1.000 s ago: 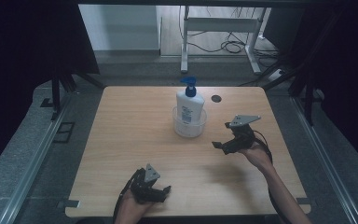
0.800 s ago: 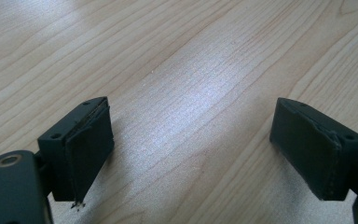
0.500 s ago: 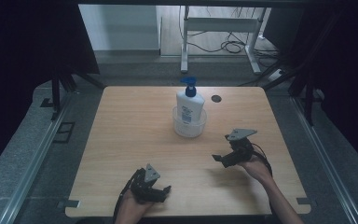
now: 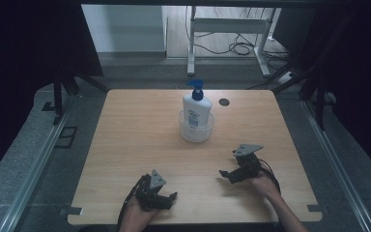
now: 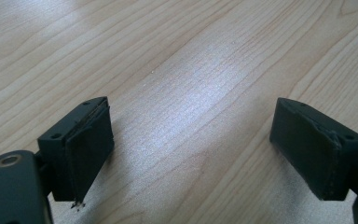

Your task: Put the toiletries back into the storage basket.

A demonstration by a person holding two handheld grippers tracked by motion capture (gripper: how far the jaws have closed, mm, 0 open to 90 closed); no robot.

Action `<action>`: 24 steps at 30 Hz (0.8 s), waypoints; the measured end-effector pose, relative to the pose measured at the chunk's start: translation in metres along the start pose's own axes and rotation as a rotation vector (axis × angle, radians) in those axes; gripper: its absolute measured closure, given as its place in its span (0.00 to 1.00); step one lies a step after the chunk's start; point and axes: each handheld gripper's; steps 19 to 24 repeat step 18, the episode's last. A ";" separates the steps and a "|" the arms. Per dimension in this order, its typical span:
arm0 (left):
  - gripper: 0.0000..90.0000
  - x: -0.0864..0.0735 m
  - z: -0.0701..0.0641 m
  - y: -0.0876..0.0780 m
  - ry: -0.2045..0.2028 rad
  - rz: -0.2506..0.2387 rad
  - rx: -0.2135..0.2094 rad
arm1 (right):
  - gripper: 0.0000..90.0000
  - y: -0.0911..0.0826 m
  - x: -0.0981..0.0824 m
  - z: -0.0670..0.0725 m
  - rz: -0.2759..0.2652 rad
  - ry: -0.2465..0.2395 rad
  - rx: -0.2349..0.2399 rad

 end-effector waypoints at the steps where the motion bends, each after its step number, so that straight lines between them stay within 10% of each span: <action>1: 0.14 0.000 0.000 0.000 0.001 0.000 0.000 | 0.00 0.000 0.000 0.000 0.000 0.000 0.000; 24: 0.14 0.000 0.000 0.000 0.001 0.001 0.000 | 0.00 0.007 -0.010 0.004 0.050 0.012 0.007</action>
Point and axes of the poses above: each handheld gripper's, and its own axes: y roughly forward along the jaws, x roughly out of its top, z roughly to its left, and after that the axes turned 9 degrees about -z, right-handed
